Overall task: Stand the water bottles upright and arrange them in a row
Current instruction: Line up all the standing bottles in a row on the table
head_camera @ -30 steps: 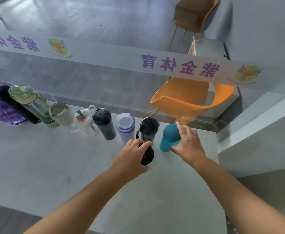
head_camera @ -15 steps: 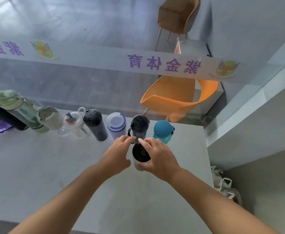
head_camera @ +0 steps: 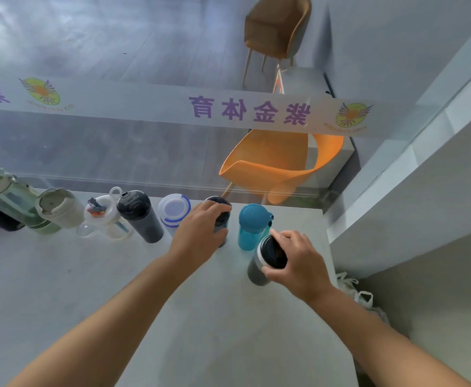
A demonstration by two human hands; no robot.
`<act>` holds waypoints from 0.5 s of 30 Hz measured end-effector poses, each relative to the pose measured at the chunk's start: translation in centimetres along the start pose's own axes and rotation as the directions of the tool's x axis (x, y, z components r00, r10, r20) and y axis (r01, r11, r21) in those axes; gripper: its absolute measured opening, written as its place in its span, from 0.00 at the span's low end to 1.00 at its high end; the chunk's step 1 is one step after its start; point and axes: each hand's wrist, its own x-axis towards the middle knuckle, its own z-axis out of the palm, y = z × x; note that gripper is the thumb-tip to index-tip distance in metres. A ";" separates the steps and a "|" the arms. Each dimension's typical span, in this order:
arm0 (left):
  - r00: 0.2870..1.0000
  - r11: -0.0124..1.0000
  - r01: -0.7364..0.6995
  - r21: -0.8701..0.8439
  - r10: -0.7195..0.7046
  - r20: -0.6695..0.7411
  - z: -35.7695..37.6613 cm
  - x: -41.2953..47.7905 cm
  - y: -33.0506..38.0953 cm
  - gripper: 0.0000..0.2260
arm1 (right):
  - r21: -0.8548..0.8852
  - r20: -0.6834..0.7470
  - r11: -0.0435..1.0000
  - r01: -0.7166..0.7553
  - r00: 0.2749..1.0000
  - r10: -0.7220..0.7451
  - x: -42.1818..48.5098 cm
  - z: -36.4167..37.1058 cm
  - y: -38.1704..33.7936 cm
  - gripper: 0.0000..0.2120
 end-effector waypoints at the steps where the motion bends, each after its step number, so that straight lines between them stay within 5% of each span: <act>1: 0.999 0.999 -0.026 0.032 0.026 0.022 0.2 0.3 0.6 0.20 | 0.000 -0.014 0.999 -0.038 0.999 0.038 0.2 -0.5 0.8 0.35; 7: 0.970 0.945 -0.229 0.235 0.201 0.135 2.6 3.1 2.4 0.21 | 0.002 -0.066 0.984 -0.180 0.981 0.180 2.3 -2.1 4.5 0.35; 15: 0.934 0.811 -0.343 0.474 0.242 0.262 5.2 5.6 3.0 0.25 | 0.025 -0.065 0.982 -0.188 0.980 0.189 4.9 -1.8 6.2 0.35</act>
